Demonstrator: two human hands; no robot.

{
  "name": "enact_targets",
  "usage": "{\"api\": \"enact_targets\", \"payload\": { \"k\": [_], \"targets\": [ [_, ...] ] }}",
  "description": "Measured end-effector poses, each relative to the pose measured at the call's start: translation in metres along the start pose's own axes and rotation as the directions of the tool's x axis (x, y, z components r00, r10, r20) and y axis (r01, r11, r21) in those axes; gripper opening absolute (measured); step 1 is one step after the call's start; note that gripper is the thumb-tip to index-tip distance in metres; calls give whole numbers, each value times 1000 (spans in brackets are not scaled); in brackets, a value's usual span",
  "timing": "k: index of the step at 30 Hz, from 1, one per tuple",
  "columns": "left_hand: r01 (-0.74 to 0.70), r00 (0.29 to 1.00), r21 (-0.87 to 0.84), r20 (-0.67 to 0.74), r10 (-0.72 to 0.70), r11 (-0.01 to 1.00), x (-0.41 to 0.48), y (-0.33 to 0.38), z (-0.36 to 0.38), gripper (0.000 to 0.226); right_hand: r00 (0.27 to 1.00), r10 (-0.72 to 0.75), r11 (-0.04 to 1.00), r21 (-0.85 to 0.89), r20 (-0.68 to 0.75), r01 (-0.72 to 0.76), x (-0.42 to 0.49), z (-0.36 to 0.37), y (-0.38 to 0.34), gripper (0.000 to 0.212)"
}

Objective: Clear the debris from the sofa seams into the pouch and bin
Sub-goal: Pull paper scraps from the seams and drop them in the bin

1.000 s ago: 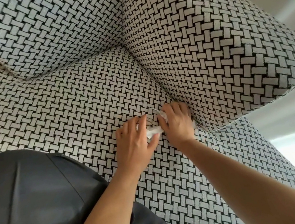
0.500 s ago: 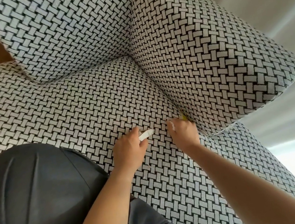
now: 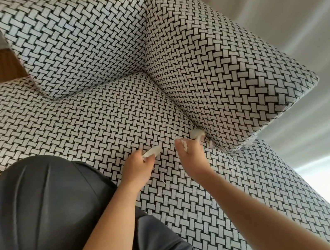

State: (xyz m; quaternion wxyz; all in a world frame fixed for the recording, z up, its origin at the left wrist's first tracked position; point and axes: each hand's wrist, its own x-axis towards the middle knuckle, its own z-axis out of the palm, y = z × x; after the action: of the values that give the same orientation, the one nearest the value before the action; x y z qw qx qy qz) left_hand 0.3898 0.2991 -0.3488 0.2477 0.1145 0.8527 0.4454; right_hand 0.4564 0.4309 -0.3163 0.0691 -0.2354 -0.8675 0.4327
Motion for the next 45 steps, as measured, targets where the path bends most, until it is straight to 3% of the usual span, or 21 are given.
{"api": "enact_targets", "payload": {
  "k": [2, 6, 10, 14, 18, 21, 24, 26, 30, 32, 36, 40, 45],
  "targets": [
    [-9, 1000, 77, 7, 8, 997, -3, 0, 0, 19, 1000, 3, 996, 89, 6, -4, -14, 8, 4, 29],
    [-34, 999, 191, 48, 25, 981, -8, -1, 0, 19, 957, 114, 993, 46, -267, -105, -20, 7, 23, 7],
    [-33, 999, 250, 34, 25, 968, -10, 1, 0, 34, 916, 127, 982, -83, -379, -170, -9, -7, 33, 46],
    [-37, 999, 251, 43, 27, 967, -11, 3, -1, 24, 951, 115, 907, -360, -286, -218, 14, -15, 38, 74],
    [-25, 999, 222, 51, 14, 975, -11, 2, -1, 22, 971, 127, 898, -393, -201, -199, 34, -9, 40, 80],
    [-19, 998, 205, 61, 6, 979, -10, 2, -1, 20, 973, 143, 861, -462, -184, -214, 44, -6, 41, 76],
    [-16, 998, 200, 58, 4, 980, -9, 3, -1, 20, 986, 44, 732, -666, -160, -141, 44, -5, 45, 56],
    [-17, 999, 217, 51, 6, 976, -9, 4, -1, 19, 985, -56, 720, -690, -166, -75, 40, -3, 48, 45],
    [-21, 999, 209, 46, 11, 978, -9, 4, -2, 18, 921, -326, 811, -563, -211, 158, 30, 0, 47, 34],
    [-21, 999, 202, 44, 12, 979, -9, 4, -2, 18, 898, -364, 835, -514, -246, 197, 24, 3, 44, 38],
    [-43, 999, 62, 29, 42, 997, -13, 8, -4, 12, 919, -312, 912, -347, -240, 219, 14, 9, 42, 41],
    [-64, 998, -91, -29, 62, 994, -16, 18, -20, 10, 972, -68, 998, -5, -227, 69, 13, 17, 19, 45],
    [-217, 976, -64, -27, 215, 974, -35, 30, -65, 7, 983, -17, 949, 308, -184, 74, 14, 25, -45, 32]
  ]
}}
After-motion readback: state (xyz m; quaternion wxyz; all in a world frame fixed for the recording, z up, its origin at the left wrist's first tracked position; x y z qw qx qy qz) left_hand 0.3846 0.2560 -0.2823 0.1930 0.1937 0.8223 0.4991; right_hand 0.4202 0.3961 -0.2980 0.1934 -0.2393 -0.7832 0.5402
